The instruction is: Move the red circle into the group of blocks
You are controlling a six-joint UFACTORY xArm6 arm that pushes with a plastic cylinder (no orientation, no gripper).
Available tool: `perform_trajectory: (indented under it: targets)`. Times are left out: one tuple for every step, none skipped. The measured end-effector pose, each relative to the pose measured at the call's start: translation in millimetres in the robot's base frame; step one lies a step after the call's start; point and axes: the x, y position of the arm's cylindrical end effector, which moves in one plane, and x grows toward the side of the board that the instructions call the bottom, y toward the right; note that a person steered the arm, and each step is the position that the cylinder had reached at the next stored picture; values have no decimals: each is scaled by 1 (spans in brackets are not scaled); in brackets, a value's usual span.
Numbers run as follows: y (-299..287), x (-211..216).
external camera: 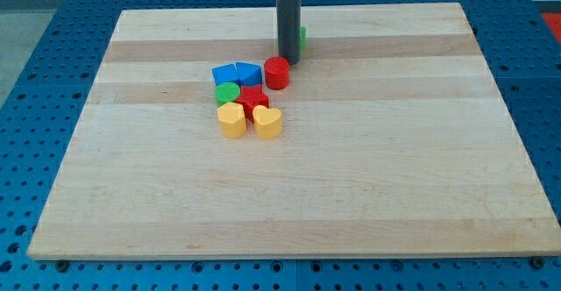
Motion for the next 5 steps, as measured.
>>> perform_trajectory:
  targets:
    - [0, 27]
    - [0, 41]
    - [11, 41]
    - [46, 44]
    - [36, 70]
